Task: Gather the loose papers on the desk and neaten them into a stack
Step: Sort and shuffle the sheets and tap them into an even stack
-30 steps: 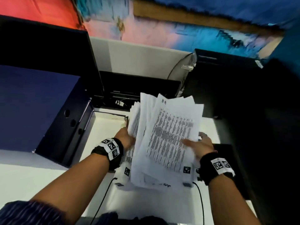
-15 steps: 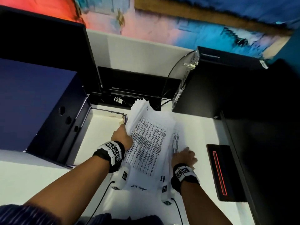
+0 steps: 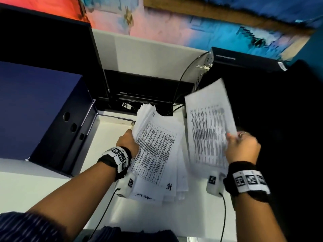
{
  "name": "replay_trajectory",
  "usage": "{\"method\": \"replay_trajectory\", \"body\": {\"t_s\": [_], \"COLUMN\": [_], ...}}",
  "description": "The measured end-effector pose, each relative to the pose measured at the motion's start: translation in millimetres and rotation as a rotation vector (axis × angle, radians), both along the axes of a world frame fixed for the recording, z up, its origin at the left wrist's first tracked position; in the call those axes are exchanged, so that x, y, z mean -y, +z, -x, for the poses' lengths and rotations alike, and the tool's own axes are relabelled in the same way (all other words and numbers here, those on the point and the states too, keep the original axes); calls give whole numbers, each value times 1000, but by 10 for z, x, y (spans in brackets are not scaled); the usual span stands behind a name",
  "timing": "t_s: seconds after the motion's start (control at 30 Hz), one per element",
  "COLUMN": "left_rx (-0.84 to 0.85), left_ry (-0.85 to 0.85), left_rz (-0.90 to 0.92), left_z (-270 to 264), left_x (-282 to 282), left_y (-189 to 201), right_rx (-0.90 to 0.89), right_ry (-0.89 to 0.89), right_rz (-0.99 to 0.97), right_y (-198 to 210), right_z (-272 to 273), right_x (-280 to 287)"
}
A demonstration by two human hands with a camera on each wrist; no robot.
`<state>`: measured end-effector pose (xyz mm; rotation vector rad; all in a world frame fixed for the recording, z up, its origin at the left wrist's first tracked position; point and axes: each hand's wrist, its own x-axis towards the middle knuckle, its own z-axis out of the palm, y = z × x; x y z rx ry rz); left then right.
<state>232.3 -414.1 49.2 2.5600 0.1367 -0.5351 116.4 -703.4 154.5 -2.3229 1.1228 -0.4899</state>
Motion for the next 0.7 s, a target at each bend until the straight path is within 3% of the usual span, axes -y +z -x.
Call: {"method": "replay_trajectory", "body": {"t_s": [0.1, 0.2, 0.3, 0.43, 0.53, 0.63, 0.7], "left_rx": [-48, -117, -181, -270, -346, -480, -484], "left_ry": [3, 9, 42, 231, 322, 276, 249], "left_rz": [33, 144, 254, 426, 422, 393, 345], "left_z": [19, 50, 88, 90, 159, 257, 222], "left_x": [102, 186, 248, 240, 314, 422, 429], "left_y": [-24, -92, -218, -398, -347, -339, -332], "right_rx": [198, 220, -37, -358, -561, -643, -694], "right_ry": [54, 95, 137, 168, 190, 262, 275], "right_rz": [-83, -261, -309, -307, -273, -334, -318], "right_y": [309, 116, -537, -1298, -1484, -1517, -1483], "right_z": [14, -33, -135, -101, -53, -64, -90], "right_x": [21, -33, -109, -274, -383, -462, -404]}}
